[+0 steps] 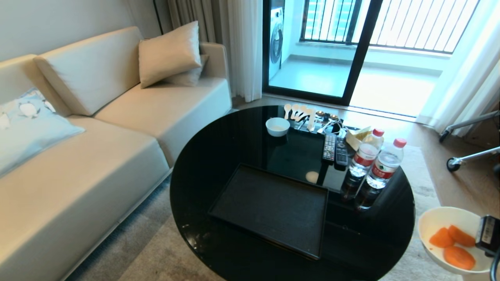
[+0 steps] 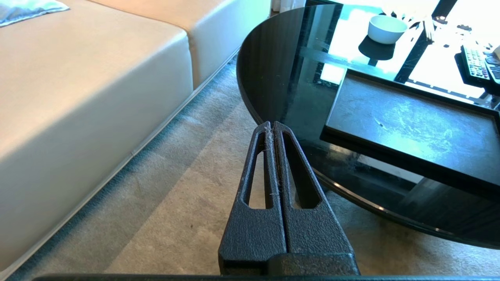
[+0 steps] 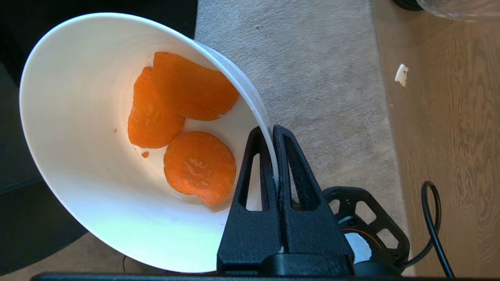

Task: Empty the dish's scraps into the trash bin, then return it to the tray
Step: Move the bowl over the trash can

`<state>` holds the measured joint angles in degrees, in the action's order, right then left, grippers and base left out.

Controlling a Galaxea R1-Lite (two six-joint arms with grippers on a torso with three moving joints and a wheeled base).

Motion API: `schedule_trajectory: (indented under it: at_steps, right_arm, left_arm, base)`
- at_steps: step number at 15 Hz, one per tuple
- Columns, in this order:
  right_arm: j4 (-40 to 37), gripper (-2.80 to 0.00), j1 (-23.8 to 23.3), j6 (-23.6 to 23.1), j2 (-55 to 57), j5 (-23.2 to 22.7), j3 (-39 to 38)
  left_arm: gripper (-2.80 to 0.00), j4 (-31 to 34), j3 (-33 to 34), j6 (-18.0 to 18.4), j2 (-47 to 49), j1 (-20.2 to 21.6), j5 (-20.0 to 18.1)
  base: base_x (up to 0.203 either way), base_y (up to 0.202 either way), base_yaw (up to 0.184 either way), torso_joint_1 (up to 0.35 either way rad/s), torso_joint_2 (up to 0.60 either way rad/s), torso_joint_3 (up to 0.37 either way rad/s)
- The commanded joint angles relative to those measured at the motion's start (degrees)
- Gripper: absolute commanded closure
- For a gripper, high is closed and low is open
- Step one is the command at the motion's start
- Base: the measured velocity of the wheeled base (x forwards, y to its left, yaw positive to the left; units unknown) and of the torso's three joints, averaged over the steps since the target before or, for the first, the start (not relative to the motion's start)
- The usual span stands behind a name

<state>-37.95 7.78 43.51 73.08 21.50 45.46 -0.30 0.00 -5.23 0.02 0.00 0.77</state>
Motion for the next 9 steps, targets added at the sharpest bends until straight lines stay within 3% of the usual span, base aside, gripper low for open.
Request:
schedule_trajectory:
  at_steps: [1,6,9]
  right_arm:
    - [-0.3,0.00,-3.8,0.3,-5.8,0.3,-4.0]
    - [0.2,0.00,-5.8,1.9,-8.7,-0.5,-8.7]
    - [0.4,0.00,-5.6,1.8,-8.6,-5.0,-8.4]
  left_arm:
    - [0.00,0.0,0.0,0.0,0.0,0.0,0.0]
    - [0.00,0.0,0.0,0.0,0.0,0.0,0.0]
    - [0.00,0.0,0.0,0.0,0.0,0.0,0.0]
  base:
    - [0.000,0.000,0.000,0.000,0.00,0.000]
    - [0.000,0.000,0.000,0.000,0.00,0.000]
    - [0.000,0.000,0.000,0.000,0.00,0.000]
